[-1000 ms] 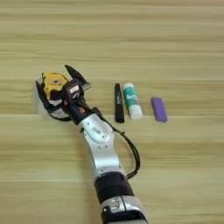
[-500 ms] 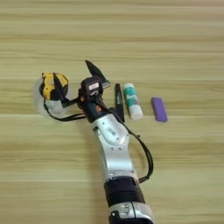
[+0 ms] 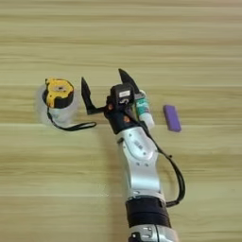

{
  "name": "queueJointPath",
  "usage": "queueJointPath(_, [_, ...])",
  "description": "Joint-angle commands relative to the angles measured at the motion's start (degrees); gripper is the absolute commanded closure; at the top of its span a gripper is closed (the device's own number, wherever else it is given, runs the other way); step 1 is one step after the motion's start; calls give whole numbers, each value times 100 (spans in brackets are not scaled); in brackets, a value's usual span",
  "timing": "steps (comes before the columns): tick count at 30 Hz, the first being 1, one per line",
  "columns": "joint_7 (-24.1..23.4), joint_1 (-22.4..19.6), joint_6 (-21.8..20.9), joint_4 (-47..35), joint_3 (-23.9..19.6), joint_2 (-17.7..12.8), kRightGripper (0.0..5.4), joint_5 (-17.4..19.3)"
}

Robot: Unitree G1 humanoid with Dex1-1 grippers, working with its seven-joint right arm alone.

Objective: Move the objects on the table

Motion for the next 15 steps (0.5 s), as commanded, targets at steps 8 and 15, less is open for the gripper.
queueJointPath(8, [-404, -307, 433, -78, -201, -366, 2, -160])
queueJointPath(15, [-324, -147, 735, -117, -211, -405, 2, -72])
